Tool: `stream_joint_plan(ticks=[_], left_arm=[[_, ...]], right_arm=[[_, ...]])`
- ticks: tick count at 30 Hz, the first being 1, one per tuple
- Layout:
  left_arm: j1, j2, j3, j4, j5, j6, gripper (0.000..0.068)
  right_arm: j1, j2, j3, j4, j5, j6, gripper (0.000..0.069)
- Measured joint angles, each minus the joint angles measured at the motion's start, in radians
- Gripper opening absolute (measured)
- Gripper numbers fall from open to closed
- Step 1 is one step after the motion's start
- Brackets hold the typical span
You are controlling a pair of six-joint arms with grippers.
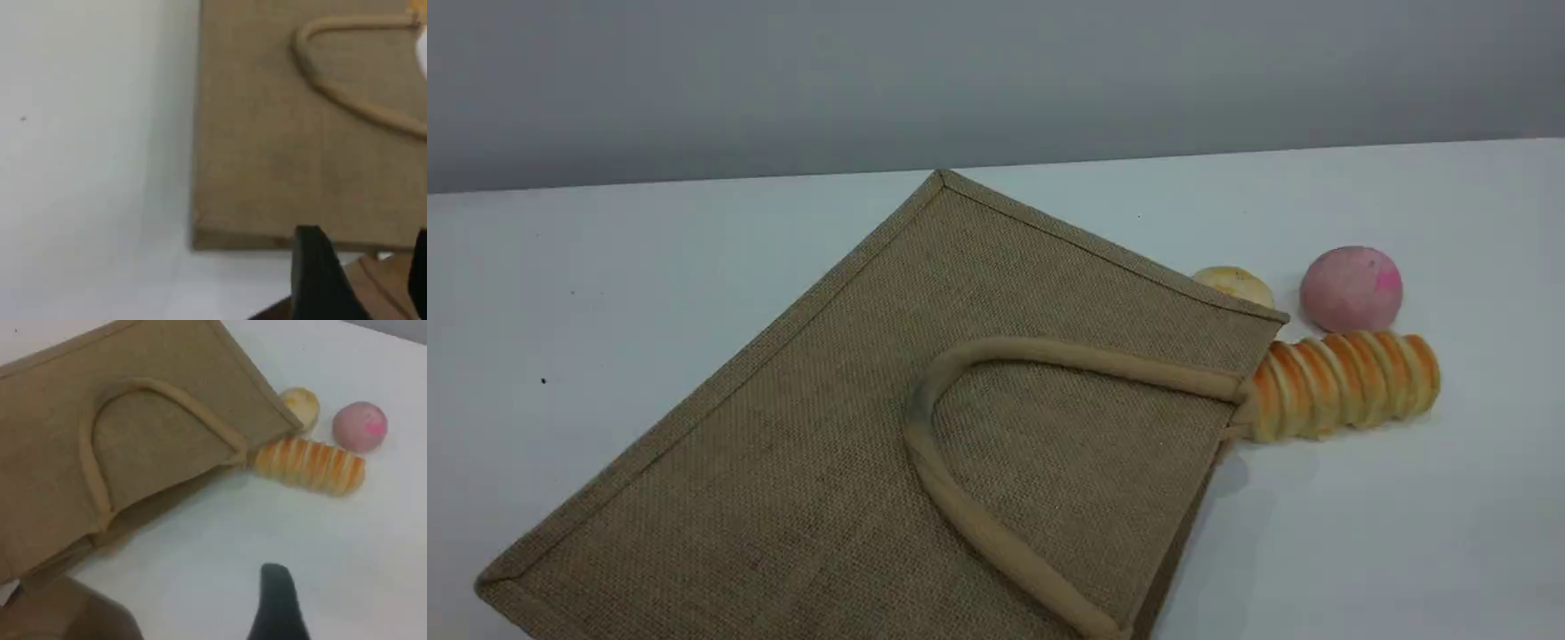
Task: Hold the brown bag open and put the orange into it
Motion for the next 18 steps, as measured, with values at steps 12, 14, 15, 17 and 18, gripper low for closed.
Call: stream_joint_plan(ticks=[12,14,15,17,18], left_arm=[[0.000,-0.007,0.014,0.007,0.019,-0.001,0.0314],[0.000,-0.007,0.014,0.007,0.019,-0.001,0.0314],[0.000,-0.007,0.014,0.007,0.019,-0.001,0.0314],[0.000,-0.007,0.014,0.006,0.019,-0.001,0.0314],[0.000,-0.007,0.014,0.006,0.019,-0.001,0.0314]], right_arm=[[-0.002,0.000,0.000,0.001,0.002,0.000,0.0426],[-0.033,0.000,0.000,0.003,0.002,0.000,0.0426],[-0.058,0.000,0.000,0.003,0.002,0.000,0.0426],[-0.113,-0.001,0.000,0.003,0.002,0.000,0.0426],[-0.145,-0.001,0.000,0.003,0.002,0.000,0.0426]])
